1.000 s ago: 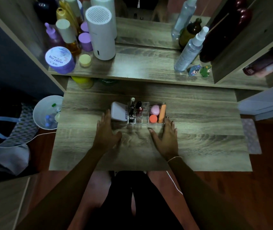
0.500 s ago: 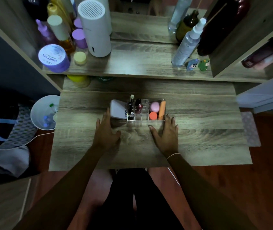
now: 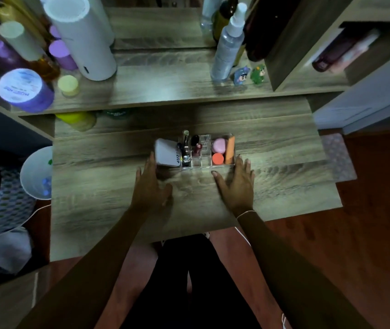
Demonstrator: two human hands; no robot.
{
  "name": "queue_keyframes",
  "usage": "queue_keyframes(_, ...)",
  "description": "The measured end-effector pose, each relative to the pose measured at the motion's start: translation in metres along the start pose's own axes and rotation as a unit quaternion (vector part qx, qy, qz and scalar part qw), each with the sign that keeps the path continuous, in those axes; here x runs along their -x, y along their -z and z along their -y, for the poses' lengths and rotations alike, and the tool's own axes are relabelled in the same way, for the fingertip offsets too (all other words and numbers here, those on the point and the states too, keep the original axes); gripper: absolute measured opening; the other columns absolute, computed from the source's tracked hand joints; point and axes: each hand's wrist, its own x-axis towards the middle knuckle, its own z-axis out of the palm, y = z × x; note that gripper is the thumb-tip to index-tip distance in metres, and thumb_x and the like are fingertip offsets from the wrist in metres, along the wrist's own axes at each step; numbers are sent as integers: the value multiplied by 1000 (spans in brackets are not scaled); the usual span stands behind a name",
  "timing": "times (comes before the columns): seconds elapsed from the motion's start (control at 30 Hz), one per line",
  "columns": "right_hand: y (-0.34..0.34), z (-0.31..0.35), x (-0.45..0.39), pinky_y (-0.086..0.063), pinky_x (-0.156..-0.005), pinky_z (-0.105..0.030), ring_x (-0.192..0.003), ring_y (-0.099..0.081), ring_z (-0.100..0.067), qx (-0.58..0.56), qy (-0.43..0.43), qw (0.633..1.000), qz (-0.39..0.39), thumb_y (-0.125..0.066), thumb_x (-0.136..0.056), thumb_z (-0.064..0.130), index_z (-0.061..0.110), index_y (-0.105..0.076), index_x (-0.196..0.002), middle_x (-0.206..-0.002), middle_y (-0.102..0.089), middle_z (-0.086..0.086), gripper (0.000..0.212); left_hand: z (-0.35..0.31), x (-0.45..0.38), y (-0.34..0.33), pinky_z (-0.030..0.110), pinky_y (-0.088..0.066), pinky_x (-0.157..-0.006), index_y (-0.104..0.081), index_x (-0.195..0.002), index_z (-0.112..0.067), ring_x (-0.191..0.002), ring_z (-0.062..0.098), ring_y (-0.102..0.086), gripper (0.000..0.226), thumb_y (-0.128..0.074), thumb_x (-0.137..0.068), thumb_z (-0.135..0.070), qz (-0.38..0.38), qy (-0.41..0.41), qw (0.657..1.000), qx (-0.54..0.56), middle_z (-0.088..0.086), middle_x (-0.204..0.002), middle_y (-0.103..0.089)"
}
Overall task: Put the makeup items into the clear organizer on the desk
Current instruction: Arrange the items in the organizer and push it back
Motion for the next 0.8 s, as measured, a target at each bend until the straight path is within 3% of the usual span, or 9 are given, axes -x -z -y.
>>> queue_keyframes(0.23,22,-28,-10,-8,-119,-48,-148,-12,-32,-13,-25,999,-19,-58,-85,60,6,-26,-147,-155,-27,-22,89,-33,-7,-27,60,-27,-109,-9,-149,-11,-120,26,-45,98,-73,-74,-10,33,7,999,18,12,-139,-49)
queue_keyframes(0.47,45,-60,-28,-15,-118,-52,-143,-24,-36,-5,-33,999,-38,-63,-82,57,6,-36,-141,-148,-38,-23,82,-58,-18,-59,60,-25,-109,-8,-149,-8,-128,32,-39,98,-71,-74,-10,45,-3,999,-2,15,-145,-42)
queue_keyframes(0.8,69,-102,-59,-10,-117,-53,-144,-21,-39,-25,-43,997,-52,-63,-82,58,10,-34,-141,-151,-35,-23,81,-91,-32,-103,59,-19,-113,-6,-149,-7,-132,30,-35,98,-70,-74,-13,49,-28,998,-1,12,-150,-38)
